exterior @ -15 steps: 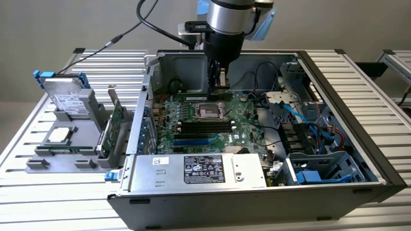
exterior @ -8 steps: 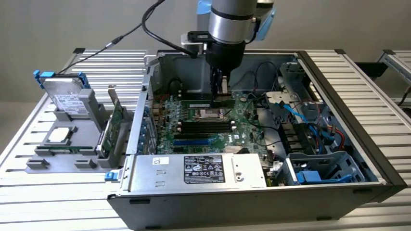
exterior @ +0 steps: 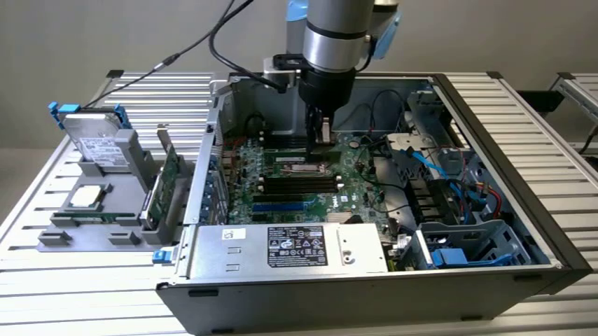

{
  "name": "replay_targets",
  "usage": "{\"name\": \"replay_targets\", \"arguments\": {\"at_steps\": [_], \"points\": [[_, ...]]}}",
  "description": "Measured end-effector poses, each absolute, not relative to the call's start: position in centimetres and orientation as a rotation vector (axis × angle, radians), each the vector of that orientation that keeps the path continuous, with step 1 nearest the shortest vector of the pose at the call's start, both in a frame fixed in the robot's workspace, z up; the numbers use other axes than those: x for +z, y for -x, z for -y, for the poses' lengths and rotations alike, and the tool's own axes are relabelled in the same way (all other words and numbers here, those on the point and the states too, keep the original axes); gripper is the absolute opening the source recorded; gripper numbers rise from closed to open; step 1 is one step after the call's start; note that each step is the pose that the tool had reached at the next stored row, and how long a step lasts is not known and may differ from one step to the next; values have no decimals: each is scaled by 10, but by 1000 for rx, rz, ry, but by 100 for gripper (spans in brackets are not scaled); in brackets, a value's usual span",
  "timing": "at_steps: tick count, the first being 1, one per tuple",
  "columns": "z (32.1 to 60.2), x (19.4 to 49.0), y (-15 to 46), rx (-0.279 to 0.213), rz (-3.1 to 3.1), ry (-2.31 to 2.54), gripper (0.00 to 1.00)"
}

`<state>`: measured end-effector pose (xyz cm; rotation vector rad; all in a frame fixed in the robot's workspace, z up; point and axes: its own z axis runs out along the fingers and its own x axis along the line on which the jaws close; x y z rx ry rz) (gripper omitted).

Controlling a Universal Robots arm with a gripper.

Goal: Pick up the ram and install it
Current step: 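Pick up the ram and move it above insertion slot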

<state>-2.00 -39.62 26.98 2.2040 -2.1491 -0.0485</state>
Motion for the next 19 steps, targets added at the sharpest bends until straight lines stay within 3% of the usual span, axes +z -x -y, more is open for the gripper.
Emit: {"name": "replay_targets", "arguments": {"at_steps": [19], "points": [[396,239,20,-24,2148,-2183,14]]}}
